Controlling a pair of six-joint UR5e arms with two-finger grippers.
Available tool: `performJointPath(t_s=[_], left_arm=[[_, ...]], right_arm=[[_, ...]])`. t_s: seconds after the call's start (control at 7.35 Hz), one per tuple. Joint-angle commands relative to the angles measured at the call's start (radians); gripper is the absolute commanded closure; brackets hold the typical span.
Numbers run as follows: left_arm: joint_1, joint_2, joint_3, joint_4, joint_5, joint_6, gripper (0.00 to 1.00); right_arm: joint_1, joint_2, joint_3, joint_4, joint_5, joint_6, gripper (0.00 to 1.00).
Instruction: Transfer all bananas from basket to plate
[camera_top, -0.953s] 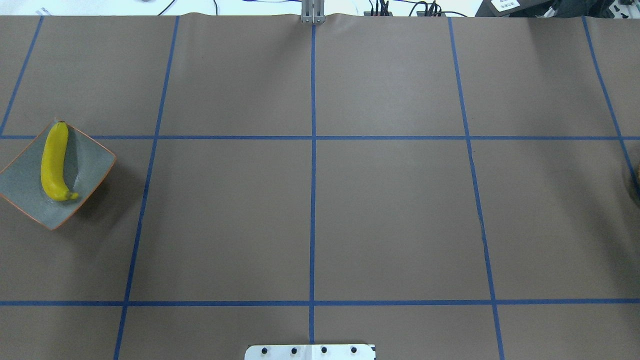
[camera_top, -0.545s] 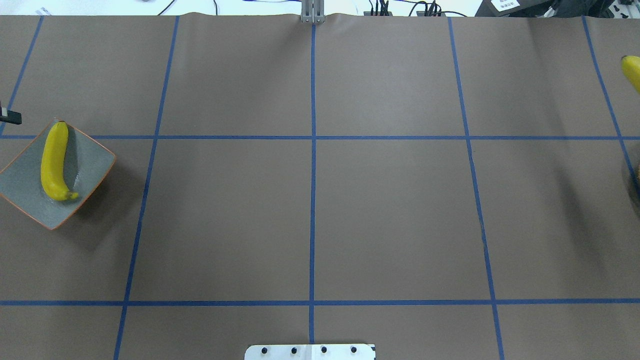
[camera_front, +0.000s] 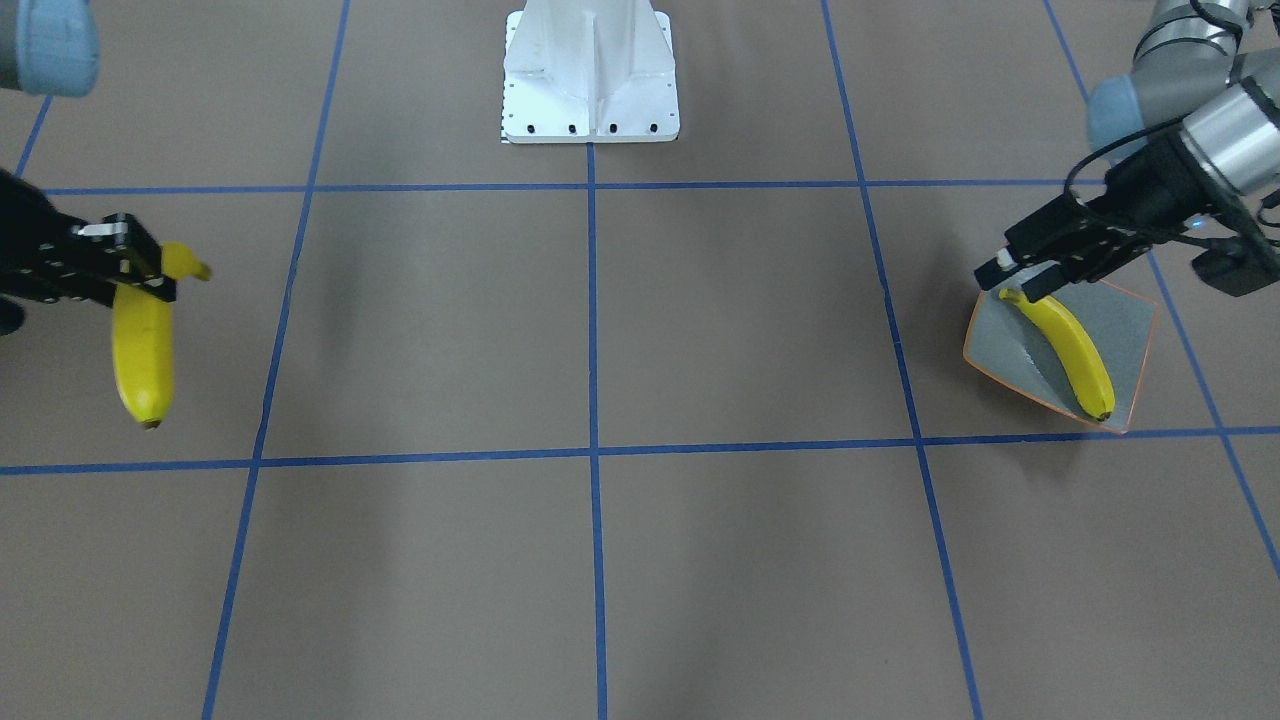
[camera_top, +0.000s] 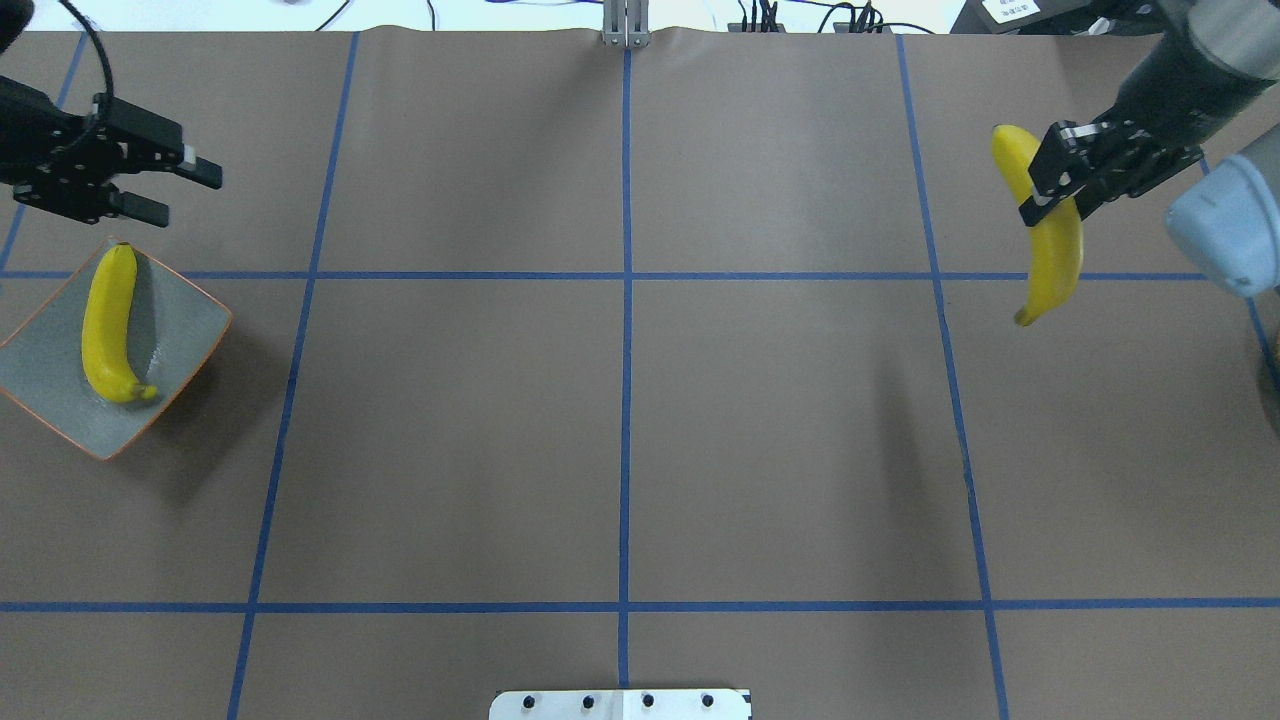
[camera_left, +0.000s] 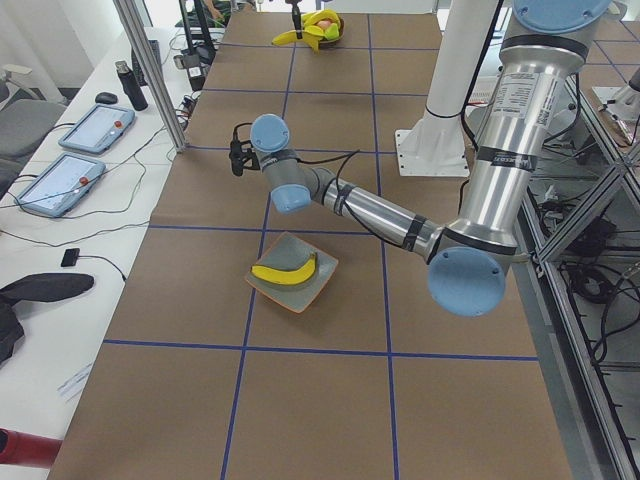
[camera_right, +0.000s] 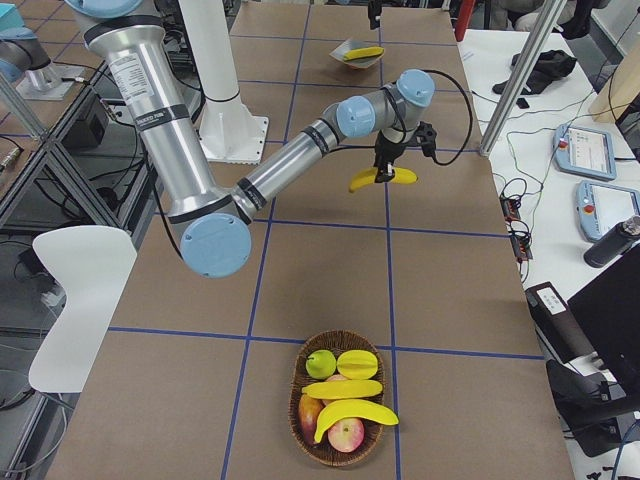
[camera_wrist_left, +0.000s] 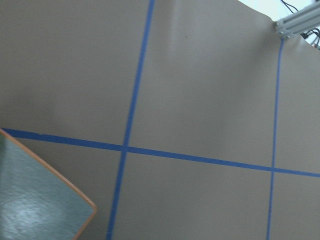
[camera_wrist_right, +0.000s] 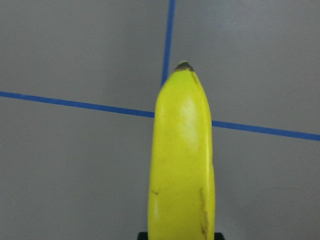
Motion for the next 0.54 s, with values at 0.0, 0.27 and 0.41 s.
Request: performJointPath(t_s=[0.0, 0.27, 0.41], left_arm=[[0.104, -0.151, 0.032, -0.004, -0.002, -0.200, 0.09], [0.154, -0.240, 0.031, -0.007, 0.008, -0.328, 0.09], [0.189, -0.283, 0.032, -0.007, 0.009, -0.363, 0.09]], right_arm=[[-0.127, 0.060, 0.007, 0.151, 0.005, 0.216, 1.00], [-0.181, 0.087, -0.024, 0.378, 0.005, 0.454, 1.00], [-0.202, 0.113, -0.054, 0.456, 0.005, 0.522, 1.00]])
